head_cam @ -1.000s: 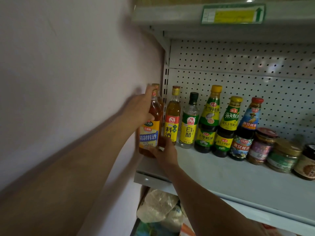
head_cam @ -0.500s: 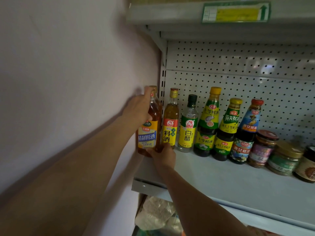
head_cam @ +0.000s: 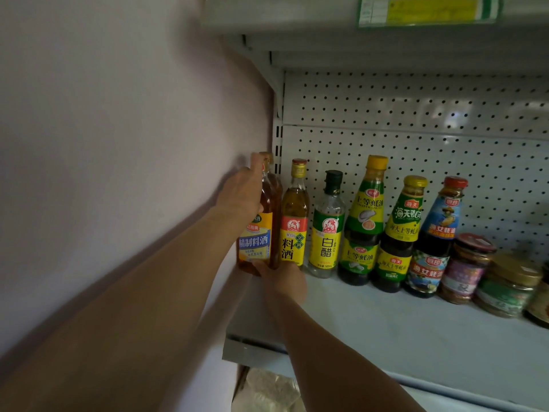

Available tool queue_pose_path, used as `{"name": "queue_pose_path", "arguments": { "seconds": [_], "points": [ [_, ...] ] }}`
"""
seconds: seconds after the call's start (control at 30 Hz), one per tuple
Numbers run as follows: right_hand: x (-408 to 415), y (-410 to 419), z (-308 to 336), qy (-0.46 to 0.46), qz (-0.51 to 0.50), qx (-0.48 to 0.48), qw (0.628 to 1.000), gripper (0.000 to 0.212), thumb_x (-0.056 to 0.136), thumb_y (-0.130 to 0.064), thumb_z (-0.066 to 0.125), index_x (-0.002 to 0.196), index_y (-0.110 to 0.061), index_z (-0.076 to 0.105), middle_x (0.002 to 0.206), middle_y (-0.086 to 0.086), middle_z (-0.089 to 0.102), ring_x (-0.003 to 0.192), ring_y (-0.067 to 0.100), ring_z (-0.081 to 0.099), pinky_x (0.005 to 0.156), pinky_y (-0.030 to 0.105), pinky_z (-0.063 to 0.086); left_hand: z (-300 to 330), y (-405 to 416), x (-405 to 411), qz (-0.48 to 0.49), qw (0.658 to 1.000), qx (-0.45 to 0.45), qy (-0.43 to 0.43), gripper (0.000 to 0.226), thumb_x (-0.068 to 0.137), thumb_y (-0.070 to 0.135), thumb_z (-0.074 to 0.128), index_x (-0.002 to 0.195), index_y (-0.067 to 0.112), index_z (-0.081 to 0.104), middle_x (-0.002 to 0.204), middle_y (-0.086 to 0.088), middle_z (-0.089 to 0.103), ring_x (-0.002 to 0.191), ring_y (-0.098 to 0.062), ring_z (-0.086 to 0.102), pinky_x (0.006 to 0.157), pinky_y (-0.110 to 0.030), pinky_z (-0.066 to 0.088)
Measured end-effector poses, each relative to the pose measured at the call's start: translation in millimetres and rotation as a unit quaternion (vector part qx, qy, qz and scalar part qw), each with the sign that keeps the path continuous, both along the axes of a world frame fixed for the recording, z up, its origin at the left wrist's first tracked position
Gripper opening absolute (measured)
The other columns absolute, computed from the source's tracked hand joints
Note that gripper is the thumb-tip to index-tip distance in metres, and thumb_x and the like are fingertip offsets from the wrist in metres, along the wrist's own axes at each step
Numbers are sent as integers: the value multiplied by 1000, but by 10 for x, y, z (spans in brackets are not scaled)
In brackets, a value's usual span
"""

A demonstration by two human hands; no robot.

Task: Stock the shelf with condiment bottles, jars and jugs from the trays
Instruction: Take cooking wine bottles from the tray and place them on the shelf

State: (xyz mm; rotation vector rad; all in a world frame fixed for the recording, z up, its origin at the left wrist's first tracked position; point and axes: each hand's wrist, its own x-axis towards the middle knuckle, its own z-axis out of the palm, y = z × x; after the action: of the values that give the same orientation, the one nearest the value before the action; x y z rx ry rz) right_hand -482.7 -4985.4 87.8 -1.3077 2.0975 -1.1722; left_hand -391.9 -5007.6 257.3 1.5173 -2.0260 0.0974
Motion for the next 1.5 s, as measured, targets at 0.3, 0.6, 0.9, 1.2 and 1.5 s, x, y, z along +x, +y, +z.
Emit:
{"name": "queue_pose_path", "arguments": {
  "seconds": [0.3,0.6,0.9,1.2,1.5],
  "points": [
    [14,-140,-35,17,-25,45,999,63,78,-71,64,106,-15,71,102,6,73,96,27,68,76,32,51,0,-116,-56,6,1000,3,-6,86,75,4,82,140,17,27,114,-16,61,100,-31,64,74,-36,52],
    [0,-94,0,35,-4,55,998,56,82,-70,59,106,-21,71,102,2,74,96,24,69,79,33,54,-75,-229,-15,13,999,-30,-5,104,76,10,82,150,31,11,113,-11,62,93,-20,63,70,-29,51],
    [-404,536,16,-61,98,-39,993,46,81,-39,79,118,-21,59,117,2,63,111,22,61,89,30,49,-603,618,122,24,997,-70,31,109,78,38,80,157,30,6,140,-16,46,132,-34,42,107,-47,42],
    [-975,1819,14,39,181,-27,982,64,80,-42,80,136,-24,53,132,5,55,117,23,57,98,32,46,-1507,2136,91,35,975,44,215,68,76,31,79,138,30,51,125,-6,51,117,-26,47,93,-37,42],
    [-1404,2994,-771,100,207,22,973,54,79,-38,81,124,-18,62,124,7,58,113,26,58,91,31,45,-2562,3130,-220,87,968,131,198,66,72,28,85,132,25,58,133,-10,53,125,-28,43,102,-35,34]
  ]
}}
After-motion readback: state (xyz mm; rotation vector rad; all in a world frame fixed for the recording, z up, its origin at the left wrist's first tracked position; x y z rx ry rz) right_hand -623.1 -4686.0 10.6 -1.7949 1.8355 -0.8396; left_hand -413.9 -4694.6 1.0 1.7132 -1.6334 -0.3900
